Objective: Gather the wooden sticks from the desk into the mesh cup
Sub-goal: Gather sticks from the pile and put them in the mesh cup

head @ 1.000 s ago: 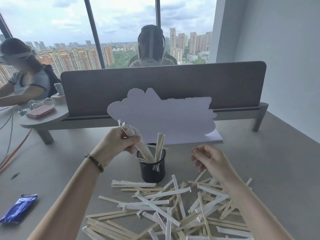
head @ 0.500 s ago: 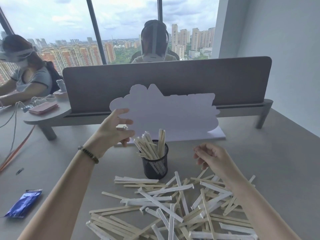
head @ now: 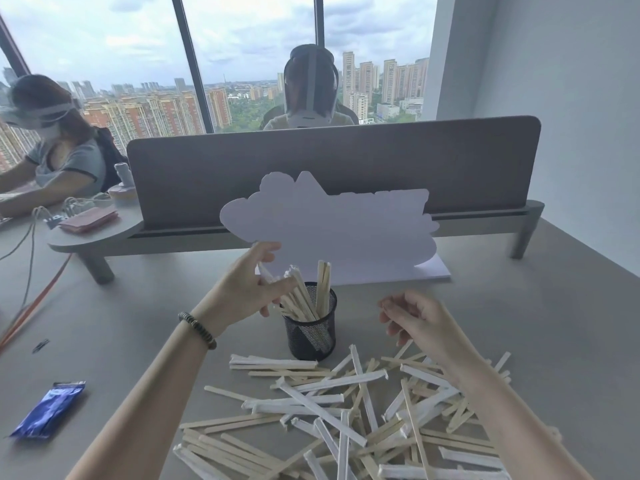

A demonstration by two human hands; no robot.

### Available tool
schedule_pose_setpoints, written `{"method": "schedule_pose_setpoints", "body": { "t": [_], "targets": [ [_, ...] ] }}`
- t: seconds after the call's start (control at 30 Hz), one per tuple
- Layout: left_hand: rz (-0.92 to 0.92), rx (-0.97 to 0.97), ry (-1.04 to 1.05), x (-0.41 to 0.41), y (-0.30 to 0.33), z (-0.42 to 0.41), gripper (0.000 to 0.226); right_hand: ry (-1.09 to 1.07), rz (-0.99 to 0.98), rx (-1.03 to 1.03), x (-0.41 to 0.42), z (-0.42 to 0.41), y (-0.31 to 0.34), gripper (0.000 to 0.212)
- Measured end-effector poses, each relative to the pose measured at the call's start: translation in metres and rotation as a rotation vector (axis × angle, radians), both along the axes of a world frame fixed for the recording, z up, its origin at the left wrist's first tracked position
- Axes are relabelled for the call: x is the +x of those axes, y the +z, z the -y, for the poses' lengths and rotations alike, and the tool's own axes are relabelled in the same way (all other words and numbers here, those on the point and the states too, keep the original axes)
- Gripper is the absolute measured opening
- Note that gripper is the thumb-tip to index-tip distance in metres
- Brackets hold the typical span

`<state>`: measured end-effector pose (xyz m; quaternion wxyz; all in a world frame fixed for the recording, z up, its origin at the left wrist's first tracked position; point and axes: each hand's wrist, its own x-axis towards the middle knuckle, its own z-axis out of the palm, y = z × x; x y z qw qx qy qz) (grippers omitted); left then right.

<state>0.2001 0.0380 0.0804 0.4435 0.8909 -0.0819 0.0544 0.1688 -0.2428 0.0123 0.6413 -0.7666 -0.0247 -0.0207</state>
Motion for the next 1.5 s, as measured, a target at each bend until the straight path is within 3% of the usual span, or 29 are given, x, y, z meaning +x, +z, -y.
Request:
{"method": "schedule_pose_setpoints", "body": {
  "t": [0.1, 0.3, 0.47, 0.63, 0.73, 0.83, 0.9, 1.07, 1.27, 1.5],
  "targets": [
    [0.068, -0.024, 0.005, -0.007, -0.011, -0.011, 0.064, 0.016, 0.007, -0.029, -0.001, -0.004, 0.000, 0.014],
    [-0.026, 0.065, -0.143, -0.012, -0.034, -0.029, 0.109, 0.043, 0.003, -0.052, -0.003, -0.010, 0.000, 0.014],
    [0.007, -0.013, -0.125, -0.006, -0.048, -0.025, 0.093, 0.055, -0.009, -0.061, -0.005, -0.012, 0.000, 0.015],
    [0.075, -0.148, -0.098, 0.005, -0.057, -0.023, 0.104, 0.059, -0.021, -0.067, -0.005, -0.012, -0.002, 0.015],
    [0.065, -0.184, -0.045, 0.009, -0.060, -0.022, 0.083, 0.060, -0.028, -0.069, -0.005, -0.011, -0.002, 0.016],
    [0.093, -0.059, 0.024, 0.010, -0.057, -0.019, 0.045, 0.064, -0.030, -0.076, -0.005, -0.010, -0.001, 0.016],
    [0.102, 0.005, 0.051, 0.011, -0.054, -0.018, 0.036, 0.061, -0.035, -0.077, -0.005, -0.009, -0.001, 0.017],
    [0.119, -0.089, 0.015, 0.023, -0.054, -0.018, 0.023, 0.048, -0.044, -0.080, -0.005, -0.006, -0.001, 0.016],
    [0.057, -0.468, 0.068, 0.030, -0.047, -0.005, 0.014, 0.047, -0.031, -0.101, -0.004, -0.004, -0.002, 0.017],
    [-0.041, -0.361, 0.026, 0.024, -0.059, 0.000, 0.025, 0.092, -0.028, -0.168, -0.005, -0.004, 0.000, 0.017]
  ]
}}
